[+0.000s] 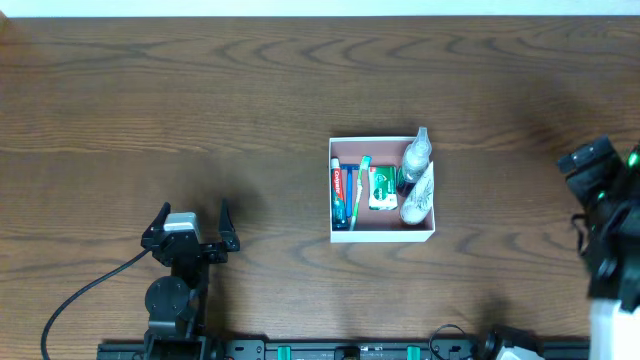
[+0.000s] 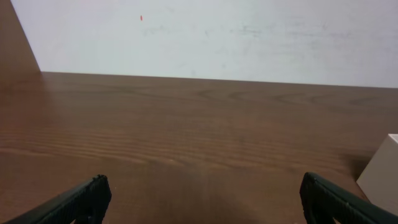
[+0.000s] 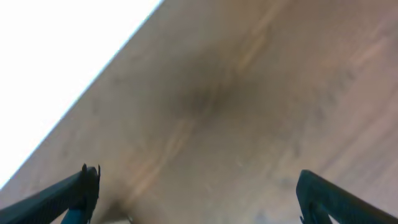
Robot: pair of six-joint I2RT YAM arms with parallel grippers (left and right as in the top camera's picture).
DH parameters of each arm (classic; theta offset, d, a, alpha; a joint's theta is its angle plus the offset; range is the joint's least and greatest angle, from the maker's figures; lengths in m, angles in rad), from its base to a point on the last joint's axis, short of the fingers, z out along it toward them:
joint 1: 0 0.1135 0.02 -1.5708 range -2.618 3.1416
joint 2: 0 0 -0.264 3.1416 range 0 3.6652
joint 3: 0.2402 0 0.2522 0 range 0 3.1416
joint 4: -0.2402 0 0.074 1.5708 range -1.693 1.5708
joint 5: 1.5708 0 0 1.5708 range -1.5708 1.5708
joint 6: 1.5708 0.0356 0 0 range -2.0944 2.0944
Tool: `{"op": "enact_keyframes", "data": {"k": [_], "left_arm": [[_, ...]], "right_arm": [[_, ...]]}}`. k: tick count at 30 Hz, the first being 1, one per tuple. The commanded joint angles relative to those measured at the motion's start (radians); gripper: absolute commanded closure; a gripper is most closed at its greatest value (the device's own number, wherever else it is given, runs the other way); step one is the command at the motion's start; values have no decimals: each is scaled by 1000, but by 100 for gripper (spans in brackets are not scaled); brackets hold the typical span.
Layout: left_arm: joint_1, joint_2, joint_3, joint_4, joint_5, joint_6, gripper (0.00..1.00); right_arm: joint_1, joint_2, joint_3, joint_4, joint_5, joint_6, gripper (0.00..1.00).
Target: Pack container
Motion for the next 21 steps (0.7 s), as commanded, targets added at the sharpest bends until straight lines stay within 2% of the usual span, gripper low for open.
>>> {"op": "enact_keyframes", "data": {"k": [1, 4, 9, 12, 21], "left_arm": [[4, 4, -18, -41, -9, 20, 2], [4, 4, -18, -41, -9, 20, 2], [4, 4, -18, -41, -9, 20, 2], [4, 4, -18, -41, -9, 20, 2], [4, 4, -18, -41, -9, 20, 2]], "right_arm": [[34, -109, -162, 122, -16, 6, 1], [70, -226, -308, 238, -23, 6, 1], [105, -385, -484, 249, -35, 13, 1], [111, -470, -581, 282, -36, 86, 1], [112, -652, -809, 531, -38, 32, 1]]}}
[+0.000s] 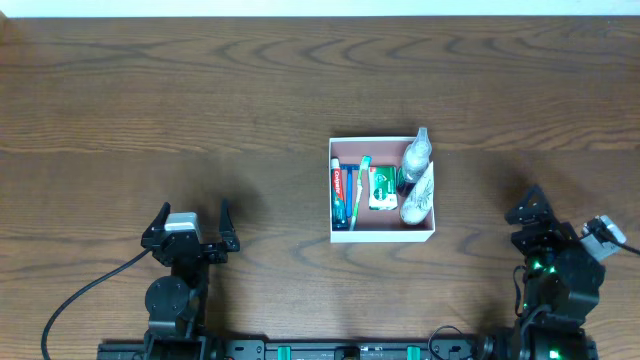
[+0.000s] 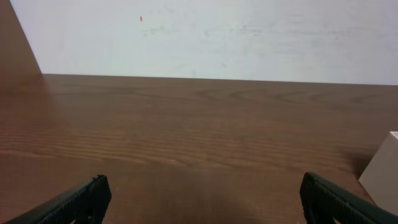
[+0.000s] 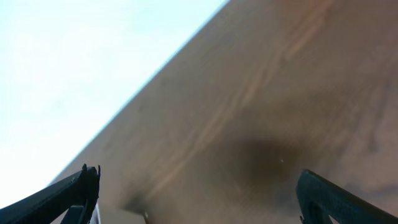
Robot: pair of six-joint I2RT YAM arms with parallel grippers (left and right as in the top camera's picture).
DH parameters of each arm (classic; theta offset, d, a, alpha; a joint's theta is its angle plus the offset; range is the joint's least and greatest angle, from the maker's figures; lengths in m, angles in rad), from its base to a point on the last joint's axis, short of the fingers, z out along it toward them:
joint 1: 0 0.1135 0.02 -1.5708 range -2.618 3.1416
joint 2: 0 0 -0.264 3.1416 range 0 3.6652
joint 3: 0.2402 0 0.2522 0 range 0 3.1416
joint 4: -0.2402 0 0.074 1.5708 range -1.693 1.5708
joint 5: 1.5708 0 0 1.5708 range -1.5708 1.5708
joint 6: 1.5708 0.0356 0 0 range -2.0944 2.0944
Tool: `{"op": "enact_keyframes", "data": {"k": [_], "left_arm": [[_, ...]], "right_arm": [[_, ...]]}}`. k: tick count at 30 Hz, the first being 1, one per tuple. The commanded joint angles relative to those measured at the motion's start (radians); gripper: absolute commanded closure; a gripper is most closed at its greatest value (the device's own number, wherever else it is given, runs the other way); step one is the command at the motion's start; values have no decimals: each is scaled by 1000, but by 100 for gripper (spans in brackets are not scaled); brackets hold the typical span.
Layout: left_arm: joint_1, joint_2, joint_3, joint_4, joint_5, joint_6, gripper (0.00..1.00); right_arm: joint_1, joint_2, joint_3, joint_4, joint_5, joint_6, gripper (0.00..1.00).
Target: Pack container
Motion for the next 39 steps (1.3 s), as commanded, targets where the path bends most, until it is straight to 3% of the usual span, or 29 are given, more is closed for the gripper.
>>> {"op": "enact_keyframes", "data": {"k": [1, 11, 24, 39], "left_arm": [[4, 4, -19, -40, -8, 6, 2], [4, 4, -19, -40, -8, 6, 2], [4, 4, -19, -40, -8, 6, 2], [4, 4, -19, -40, -8, 6, 2]], "right_arm": [[11, -58, -76, 64, -2, -36, 1], [32, -207, -248, 247, -61, -174, 1], [95, -296, -299, 273, -152, -476, 1], [147, -296, -299, 253, -158, -691, 1]]}}
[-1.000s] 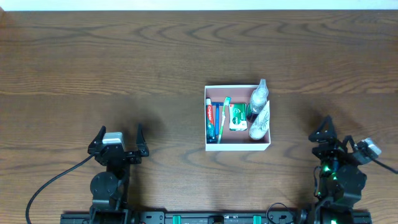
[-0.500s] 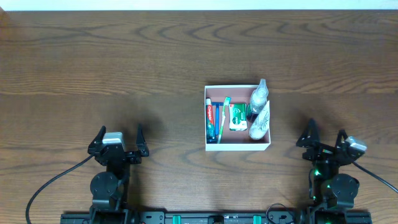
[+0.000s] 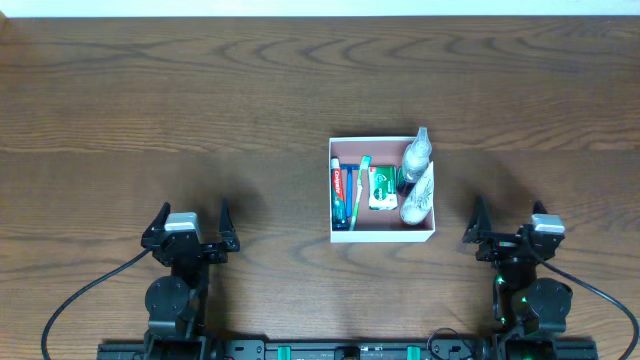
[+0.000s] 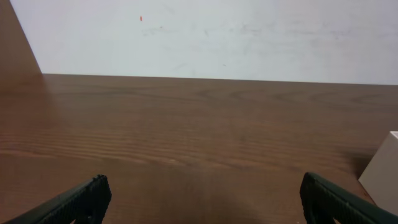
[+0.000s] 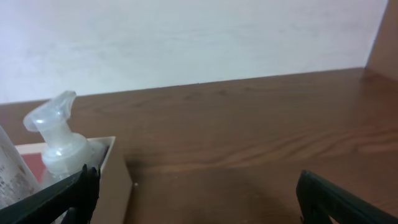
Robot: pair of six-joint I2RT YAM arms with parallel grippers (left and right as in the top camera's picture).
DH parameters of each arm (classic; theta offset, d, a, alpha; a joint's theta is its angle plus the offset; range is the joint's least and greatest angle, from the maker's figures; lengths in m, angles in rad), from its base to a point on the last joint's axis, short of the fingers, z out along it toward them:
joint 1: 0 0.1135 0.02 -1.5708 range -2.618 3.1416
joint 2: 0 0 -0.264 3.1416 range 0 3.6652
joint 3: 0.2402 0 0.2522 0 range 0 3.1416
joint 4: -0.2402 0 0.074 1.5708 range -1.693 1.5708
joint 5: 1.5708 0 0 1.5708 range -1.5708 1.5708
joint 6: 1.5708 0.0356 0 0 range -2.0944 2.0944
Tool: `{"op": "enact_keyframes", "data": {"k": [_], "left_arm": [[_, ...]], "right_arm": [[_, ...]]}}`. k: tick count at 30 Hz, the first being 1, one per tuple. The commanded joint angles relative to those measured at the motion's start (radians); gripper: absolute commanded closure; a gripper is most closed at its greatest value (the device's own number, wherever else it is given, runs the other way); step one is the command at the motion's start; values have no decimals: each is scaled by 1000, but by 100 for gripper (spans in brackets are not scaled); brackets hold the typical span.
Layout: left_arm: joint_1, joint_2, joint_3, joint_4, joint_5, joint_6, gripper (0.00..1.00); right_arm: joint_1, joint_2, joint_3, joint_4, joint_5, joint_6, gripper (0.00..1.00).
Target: Pack container
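Observation:
A white open box sits at mid-table. Inside lie a red-and-blue toothpaste tube, a green toothbrush, a green packet, a clear pump bottle and a white item. My left gripper rests open near the front edge, well left of the box, holding nothing. On the box's front-right side my right gripper is also open and empty. The right wrist view has the right gripper, the bottle's pump head and the box wall. The left gripper faces bare wood.
Brown wooden table all around; its far edge meets a white wall. A corner of the box shows at the right of the left wrist view. A black cable runs from the left arm's base.
My right arm has moved left and settled level near the front edge, right of the box. Its camera now faces the box and bottle. The left arm has not moved.
First my right arm stood at the table's right edge, open, its camera tilted over bare wood. Then it was at the front right corner, still tilted. Now it sits level beside the box. The left gripper and the box's contents stayed the same throughout.

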Motion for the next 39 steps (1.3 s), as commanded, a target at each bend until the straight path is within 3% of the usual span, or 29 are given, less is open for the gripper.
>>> {"op": "enact_keyframes", "data": {"k": [1, 39], "left_arm": [[4, 3, -19, -40, -8, 6, 2], [4, 3, -19, -40, -8, 6, 2]], "right_arm": [[10, -8, -5, -3, -6, -103, 1], [10, -8, -5, -3, -6, -124, 1]]}}
